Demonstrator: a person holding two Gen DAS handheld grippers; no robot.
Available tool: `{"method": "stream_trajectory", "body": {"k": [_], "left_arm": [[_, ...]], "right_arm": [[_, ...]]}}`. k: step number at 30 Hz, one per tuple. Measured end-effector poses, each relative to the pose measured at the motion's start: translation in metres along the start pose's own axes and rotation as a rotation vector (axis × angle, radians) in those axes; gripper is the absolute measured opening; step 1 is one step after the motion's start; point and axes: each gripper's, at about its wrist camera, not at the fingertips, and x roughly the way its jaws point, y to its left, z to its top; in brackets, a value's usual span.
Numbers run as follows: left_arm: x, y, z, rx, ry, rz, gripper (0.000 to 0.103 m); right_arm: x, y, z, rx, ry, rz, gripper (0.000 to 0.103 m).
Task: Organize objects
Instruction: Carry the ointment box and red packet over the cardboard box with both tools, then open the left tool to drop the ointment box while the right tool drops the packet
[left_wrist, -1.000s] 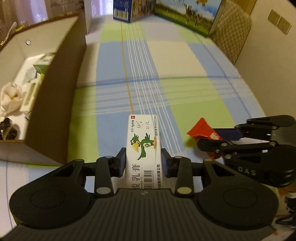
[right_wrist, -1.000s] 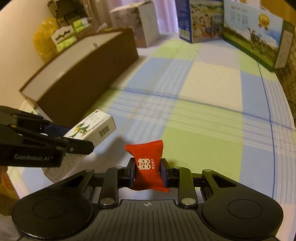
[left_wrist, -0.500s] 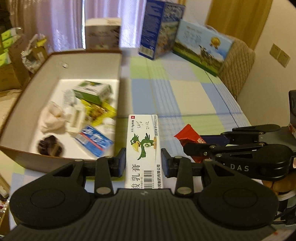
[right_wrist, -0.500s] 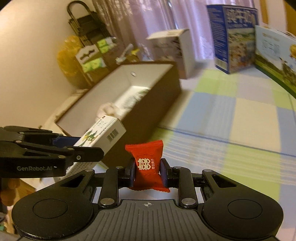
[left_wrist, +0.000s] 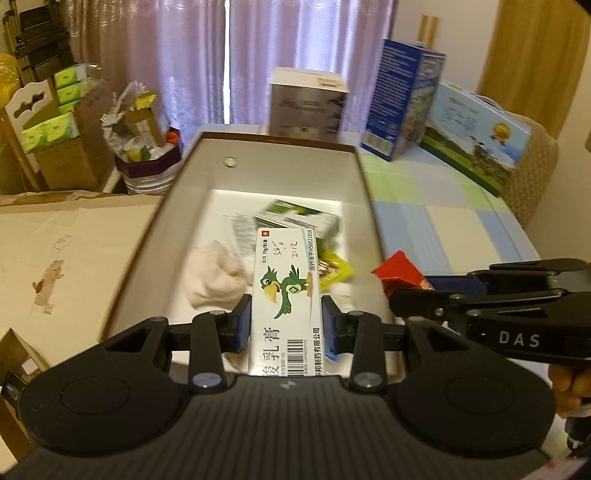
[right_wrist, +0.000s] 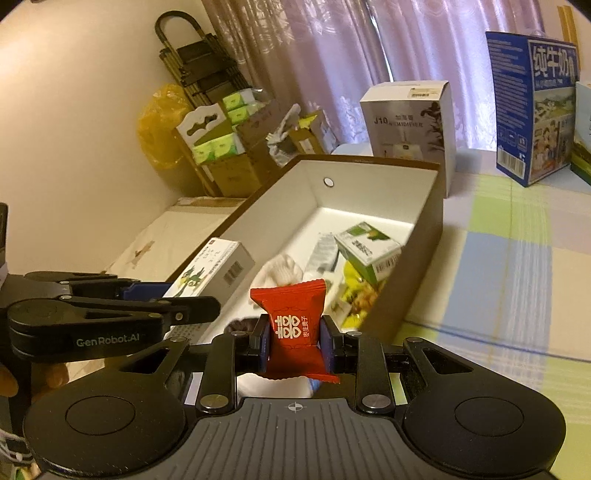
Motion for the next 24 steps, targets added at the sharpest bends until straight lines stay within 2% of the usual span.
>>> {"method": "stream_trajectory", "body": {"k": [13,22,24], "left_arm": [[0.059,0.059,0.023,0.008,0.055,0.048,0.033],[0.085,0.074,0.033,0.022,0.082,0.031,0.033],[0.089,0.077,0.036,0.030,0.075,0.018,0.038]], "right_arm": [[0.053,-0.004,0.023,0.024,0.021,-0.118,0.024],[0.068,-0.010,0.032,0.050,0.027,-0.168,0.024],[0.070,-0.011,0.035,0.054,0.024,-0.175,0.025]]}}
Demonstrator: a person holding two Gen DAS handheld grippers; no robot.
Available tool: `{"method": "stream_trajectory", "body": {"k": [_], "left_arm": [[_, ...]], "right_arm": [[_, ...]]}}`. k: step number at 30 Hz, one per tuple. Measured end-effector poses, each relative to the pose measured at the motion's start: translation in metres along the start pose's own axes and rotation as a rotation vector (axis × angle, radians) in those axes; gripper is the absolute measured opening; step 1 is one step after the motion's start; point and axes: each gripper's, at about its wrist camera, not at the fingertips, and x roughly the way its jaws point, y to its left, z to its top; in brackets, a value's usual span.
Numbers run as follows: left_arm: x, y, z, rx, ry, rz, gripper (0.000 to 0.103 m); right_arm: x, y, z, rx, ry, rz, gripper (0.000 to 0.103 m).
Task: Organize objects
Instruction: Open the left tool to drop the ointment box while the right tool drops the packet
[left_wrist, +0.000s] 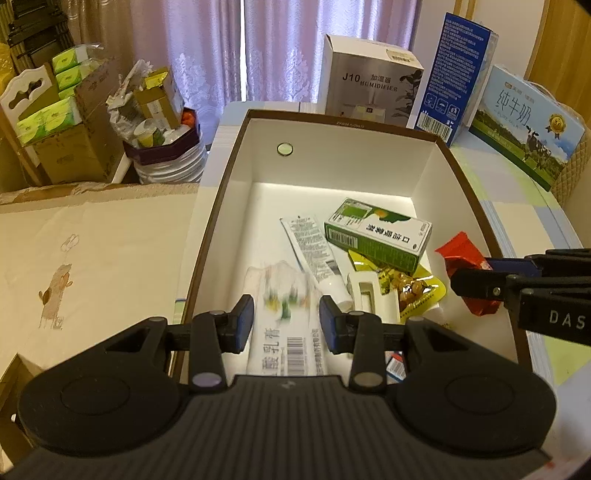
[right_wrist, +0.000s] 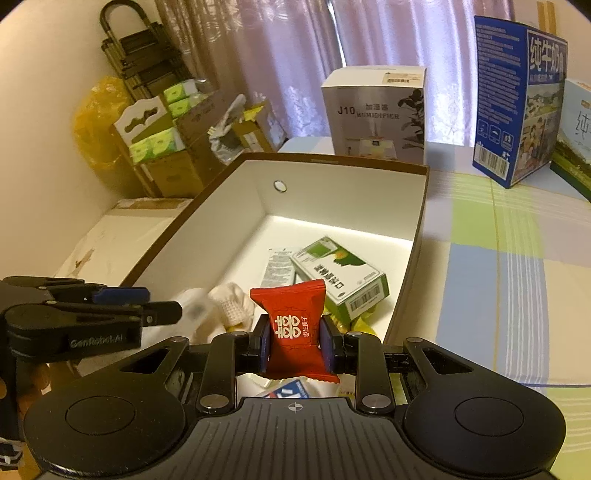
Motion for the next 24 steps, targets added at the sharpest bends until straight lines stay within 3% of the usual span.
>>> {"method": "stream_trajectory", "body": {"k": [1,2,6,11,18,24], "left_arm": [[0.001,0.001,0.001,0.005,-0.004,-0.006,0.050],[0.001,0.001,0.002,0.010,-0.011,-0.007,0.056],[0.002,0.001,0.006,0.030,-0.019,-0.027,0.059],[0.005,0.005,0.007,0.033,-0.015,-0.031,0.074],[0.005,0.009,0.006,0.039,-0.016,-0.049,0.083],[0.002,0.007,0.002,0.050,-0.019,-0.060,0.091]], "right_arm": [[0.001,0.000,0.001,0.001,-0.002,-0.007,0.025],[0.001,0.000,0.002,0.002,-0.002,-0.012,0.025],[0.006,0.000,0.005,0.013,0.002,-0.025,0.025],[0.012,-0.005,0.010,0.074,0.000,-0.032,0.025],[0.011,-0.004,0.011,0.070,-0.009,-0.084,0.040],[0.000,-0.001,0.007,0.057,-0.003,-0.085,0.046]]}}
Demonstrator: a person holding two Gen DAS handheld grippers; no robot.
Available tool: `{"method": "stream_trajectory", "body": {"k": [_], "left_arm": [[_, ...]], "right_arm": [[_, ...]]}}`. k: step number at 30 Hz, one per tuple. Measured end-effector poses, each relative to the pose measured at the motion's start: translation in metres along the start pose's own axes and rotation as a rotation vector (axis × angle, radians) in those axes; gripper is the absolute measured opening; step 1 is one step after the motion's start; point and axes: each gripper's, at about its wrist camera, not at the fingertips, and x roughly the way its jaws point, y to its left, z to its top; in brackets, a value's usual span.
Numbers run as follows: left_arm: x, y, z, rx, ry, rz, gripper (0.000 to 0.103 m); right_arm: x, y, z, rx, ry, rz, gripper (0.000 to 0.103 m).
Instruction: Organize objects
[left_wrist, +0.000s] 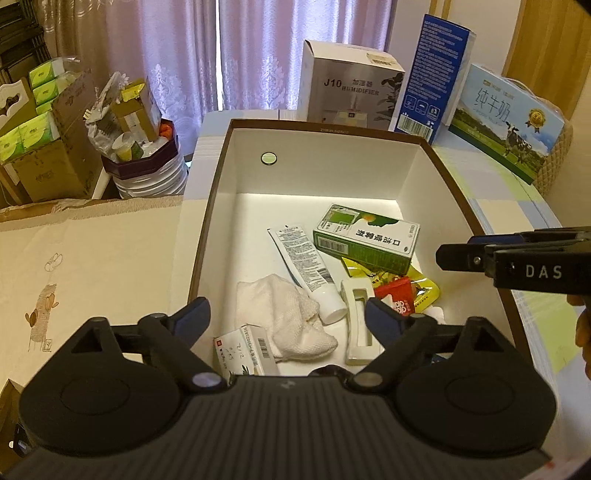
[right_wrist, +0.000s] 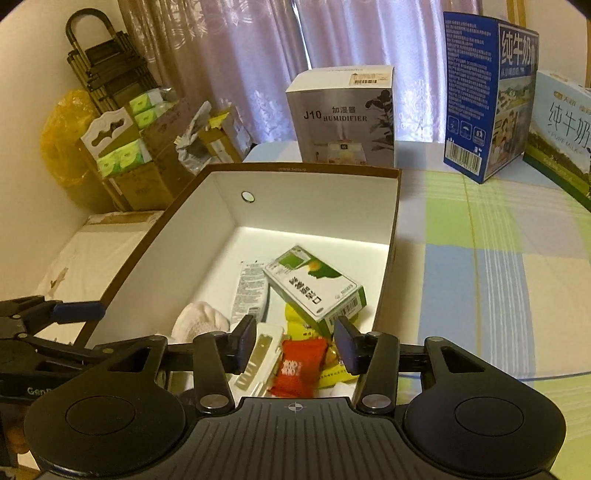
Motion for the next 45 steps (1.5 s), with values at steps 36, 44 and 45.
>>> {"method": "stream_trajectory", "body": {"k": [36,44,45], "left_arm": [[-0.113,-0.080,-0.061,-0.038,-0.072,0.069,0.102],[-0.137,-0.132,-0.094,-0.010,-0.079,0.080,0.102],[-0.139,-0.137,-0.097,-0.013,-0.077,0.072,0.102]], "right_arm": [[-0.145,-0.022,-0.107,-0.043,-0.004,0.044,0.056],[-0.187,-0.050,-0.136,-0.022,-0.022,0.018,0.056],[-0.192,-0.053,-0.140,-0.017,-0.025,0.017,0.056]]}}
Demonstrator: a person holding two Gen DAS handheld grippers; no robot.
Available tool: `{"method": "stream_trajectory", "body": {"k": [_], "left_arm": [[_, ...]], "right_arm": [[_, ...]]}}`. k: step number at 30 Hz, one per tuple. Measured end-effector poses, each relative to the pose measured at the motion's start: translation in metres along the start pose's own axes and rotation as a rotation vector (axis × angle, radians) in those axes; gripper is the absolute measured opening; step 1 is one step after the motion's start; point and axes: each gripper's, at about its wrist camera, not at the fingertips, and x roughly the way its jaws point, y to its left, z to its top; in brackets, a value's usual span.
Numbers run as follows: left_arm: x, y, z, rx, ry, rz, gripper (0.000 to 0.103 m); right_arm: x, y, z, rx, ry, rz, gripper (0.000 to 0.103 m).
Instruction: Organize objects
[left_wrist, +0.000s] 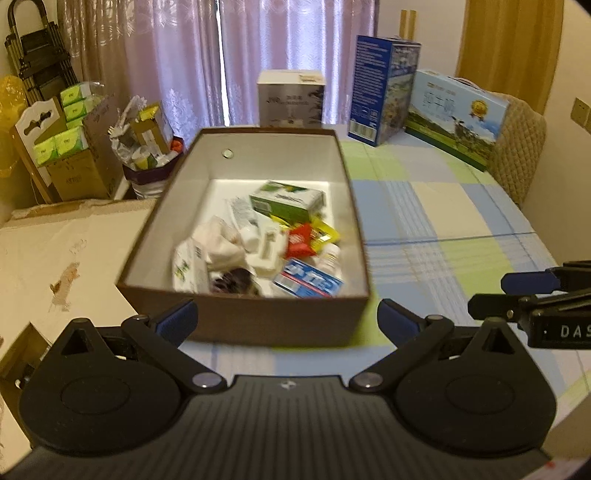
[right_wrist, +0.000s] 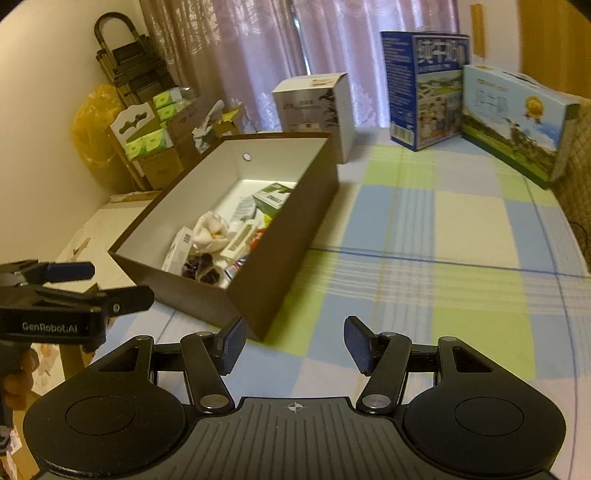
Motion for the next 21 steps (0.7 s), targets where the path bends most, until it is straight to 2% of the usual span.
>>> {"method": "stream_trajectory", "body": {"k": [12,21], "left_arm": [[-0.041,-0.062,-0.038,-0.008,0.015,-0.045,0.102],[-0.062,-0.091,-0.063,-0.003,0.027,-0.054,0.102]], "right_arm": [[-0.057,-0.027,-0.044,0.025,-0.006,-0.010,0.056],[-0.085,-0.035,-0.068,0.027,-0.004,-0.007,0.056]]}}
